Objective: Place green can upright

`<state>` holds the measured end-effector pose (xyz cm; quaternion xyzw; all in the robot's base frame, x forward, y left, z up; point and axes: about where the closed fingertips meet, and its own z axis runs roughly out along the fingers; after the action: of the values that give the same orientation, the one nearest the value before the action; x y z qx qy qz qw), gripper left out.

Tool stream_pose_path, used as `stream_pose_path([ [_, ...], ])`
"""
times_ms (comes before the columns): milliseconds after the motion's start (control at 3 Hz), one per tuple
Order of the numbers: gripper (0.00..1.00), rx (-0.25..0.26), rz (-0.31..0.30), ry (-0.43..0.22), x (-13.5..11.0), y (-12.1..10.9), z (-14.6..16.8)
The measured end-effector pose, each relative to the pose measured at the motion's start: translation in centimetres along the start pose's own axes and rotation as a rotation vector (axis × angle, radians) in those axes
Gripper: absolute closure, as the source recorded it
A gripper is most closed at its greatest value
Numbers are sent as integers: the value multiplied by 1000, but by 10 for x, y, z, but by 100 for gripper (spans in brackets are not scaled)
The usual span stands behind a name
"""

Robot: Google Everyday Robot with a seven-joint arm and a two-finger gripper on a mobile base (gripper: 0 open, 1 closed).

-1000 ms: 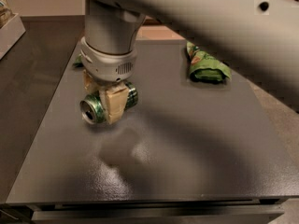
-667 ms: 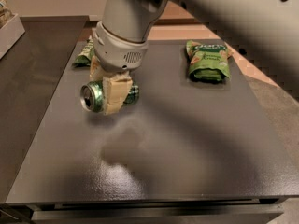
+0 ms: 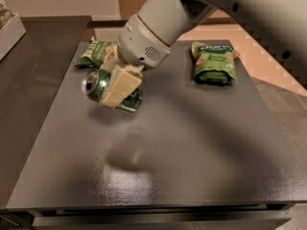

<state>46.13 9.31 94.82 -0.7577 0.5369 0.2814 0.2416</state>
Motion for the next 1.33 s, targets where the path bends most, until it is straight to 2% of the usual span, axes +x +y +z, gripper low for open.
stream_pose_path([
  [333, 100, 51, 99, -138, -1, 1, -8],
  [667, 100, 128, 172, -247, 2, 5, -15],
  [1333, 100, 231, 266, -405, 21, 6, -18],
])
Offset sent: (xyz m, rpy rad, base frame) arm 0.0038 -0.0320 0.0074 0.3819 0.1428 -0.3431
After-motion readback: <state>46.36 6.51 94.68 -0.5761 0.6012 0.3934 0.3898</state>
